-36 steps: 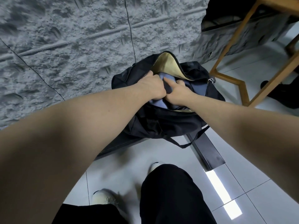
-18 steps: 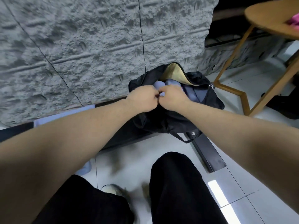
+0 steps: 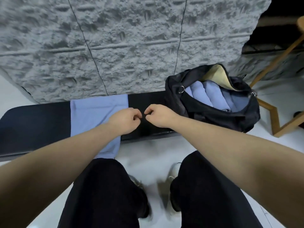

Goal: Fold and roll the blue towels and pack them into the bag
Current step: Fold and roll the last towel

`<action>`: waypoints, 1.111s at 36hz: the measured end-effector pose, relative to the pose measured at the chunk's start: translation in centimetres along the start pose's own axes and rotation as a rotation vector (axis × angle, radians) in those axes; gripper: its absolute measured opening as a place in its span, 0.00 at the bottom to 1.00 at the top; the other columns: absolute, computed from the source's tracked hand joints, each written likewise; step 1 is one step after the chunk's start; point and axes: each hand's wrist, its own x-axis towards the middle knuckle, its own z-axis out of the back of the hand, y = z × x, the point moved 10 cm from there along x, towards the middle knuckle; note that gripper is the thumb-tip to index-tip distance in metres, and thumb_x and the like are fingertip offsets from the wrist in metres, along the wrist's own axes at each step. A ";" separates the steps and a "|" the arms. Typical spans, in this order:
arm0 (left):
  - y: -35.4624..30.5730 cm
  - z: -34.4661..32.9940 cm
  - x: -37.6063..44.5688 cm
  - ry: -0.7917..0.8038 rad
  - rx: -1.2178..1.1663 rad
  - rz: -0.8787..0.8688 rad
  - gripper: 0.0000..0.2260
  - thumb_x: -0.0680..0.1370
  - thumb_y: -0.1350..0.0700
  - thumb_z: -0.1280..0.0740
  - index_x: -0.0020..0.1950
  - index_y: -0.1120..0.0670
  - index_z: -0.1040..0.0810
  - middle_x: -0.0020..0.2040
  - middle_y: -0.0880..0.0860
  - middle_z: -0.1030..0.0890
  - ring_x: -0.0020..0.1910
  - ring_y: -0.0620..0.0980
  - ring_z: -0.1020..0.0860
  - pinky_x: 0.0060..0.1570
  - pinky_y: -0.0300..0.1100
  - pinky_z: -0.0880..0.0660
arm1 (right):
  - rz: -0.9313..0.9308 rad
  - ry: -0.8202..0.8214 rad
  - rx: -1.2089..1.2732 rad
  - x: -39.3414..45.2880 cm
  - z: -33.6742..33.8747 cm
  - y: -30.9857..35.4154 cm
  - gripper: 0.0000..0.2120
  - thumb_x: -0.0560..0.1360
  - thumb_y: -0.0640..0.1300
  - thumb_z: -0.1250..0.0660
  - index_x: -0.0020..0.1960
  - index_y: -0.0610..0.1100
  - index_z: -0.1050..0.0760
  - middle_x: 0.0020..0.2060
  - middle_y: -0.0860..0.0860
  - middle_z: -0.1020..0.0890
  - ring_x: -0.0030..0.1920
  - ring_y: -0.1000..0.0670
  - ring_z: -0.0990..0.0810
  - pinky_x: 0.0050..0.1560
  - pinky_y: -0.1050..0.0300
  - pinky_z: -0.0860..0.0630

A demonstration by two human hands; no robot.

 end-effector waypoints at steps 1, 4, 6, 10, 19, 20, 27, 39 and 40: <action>1.3 -0.2 -0.2 0.003 -0.024 0.035 0.13 0.79 0.56 0.40 0.60 0.48 0.21 0.56 0.47 0.21 0.51 0.46 0.24 0.48 0.39 0.29 | -0.009 0.009 0.003 0.4 -0.7 0.2 0.12 0.77 0.46 0.36 0.59 0.49 0.22 0.53 0.54 0.20 0.54 0.51 0.22 0.57 0.57 0.25; 5.4 -0.3 -0.9 -0.024 -0.103 0.145 0.12 0.78 0.54 0.38 0.59 0.48 0.21 0.61 0.46 0.23 0.51 0.47 0.23 0.49 0.41 0.28 | -0.063 0.076 0.110 1.4 -3.2 0.6 0.09 0.77 0.45 0.37 0.55 0.49 0.24 0.44 0.52 0.20 0.43 0.49 0.22 0.49 0.53 0.22; 8.0 -0.6 -1.3 -0.044 -0.147 0.192 0.11 0.78 0.55 0.37 0.59 0.49 0.22 0.64 0.49 0.24 0.56 0.51 0.23 0.55 0.43 0.28 | -0.102 0.124 0.169 1.9 -4.8 0.9 0.08 0.77 0.43 0.38 0.56 0.47 0.25 0.44 0.48 0.20 0.40 0.48 0.22 0.46 0.51 0.20; 12.9 -0.2 -2.3 -0.141 -0.236 0.312 0.12 0.77 0.59 0.35 0.59 0.54 0.21 0.65 0.56 0.28 0.60 0.56 0.25 0.63 0.46 0.30 | -0.178 0.175 0.218 3.3 -7.1 1.1 0.15 0.77 0.43 0.38 0.64 0.46 0.27 0.53 0.43 0.18 0.47 0.47 0.20 0.51 0.52 0.20; 23.7 -0.1 -6.5 -0.325 -0.281 0.825 0.25 0.76 0.48 0.33 0.71 0.51 0.32 0.73 0.56 0.36 0.71 0.60 0.37 0.68 0.54 0.38 | -0.343 0.197 0.273 6.7 -11.7 0.6 0.11 0.75 0.53 0.31 0.46 0.45 0.27 0.41 0.48 0.22 0.38 0.50 0.23 0.37 0.56 0.24; 24.5 -0.2 -6.9 -0.344 -0.307 0.868 0.27 0.75 0.48 0.32 0.72 0.52 0.34 0.72 0.57 0.36 0.71 0.61 0.37 0.68 0.55 0.37 | -0.355 0.193 0.267 7.1 -12.2 0.4 0.13 0.74 0.54 0.30 0.40 0.46 0.29 0.35 0.50 0.25 0.35 0.50 0.26 0.33 0.58 0.27; 28.4 -0.6 -7.7 -0.384 -0.482 0.989 0.25 0.75 0.52 0.32 0.70 0.58 0.32 0.66 0.59 0.29 0.62 0.61 0.28 0.59 0.53 0.29 | -0.319 0.117 0.213 9.8 -12.6 0.3 0.16 0.70 0.46 0.33 0.29 0.47 0.38 0.25 0.51 0.34 0.27 0.48 0.36 0.30 0.57 0.37; 24.3 0.1 -2.9 -0.456 -0.959 0.710 0.06 0.79 0.54 0.36 0.51 0.55 0.31 0.50 0.55 0.24 0.47 0.53 0.24 0.50 0.52 0.23 | -0.384 -0.101 0.787 11.8 -9.2 -2.7 0.07 0.79 0.50 0.45 0.48 0.48 0.32 0.54 0.44 0.21 0.52 0.44 0.20 0.47 0.50 0.21; 23.7 -0.1 -2.6 -0.452 -0.990 0.699 0.07 0.79 0.52 0.36 0.51 0.54 0.30 0.52 0.55 0.23 0.49 0.54 0.23 0.52 0.53 0.23 | -0.391 -0.123 0.788 11.7 -8.7 -3.2 0.07 0.79 0.50 0.45 0.48 0.48 0.33 0.51 0.45 0.21 0.49 0.45 0.21 0.45 0.52 0.23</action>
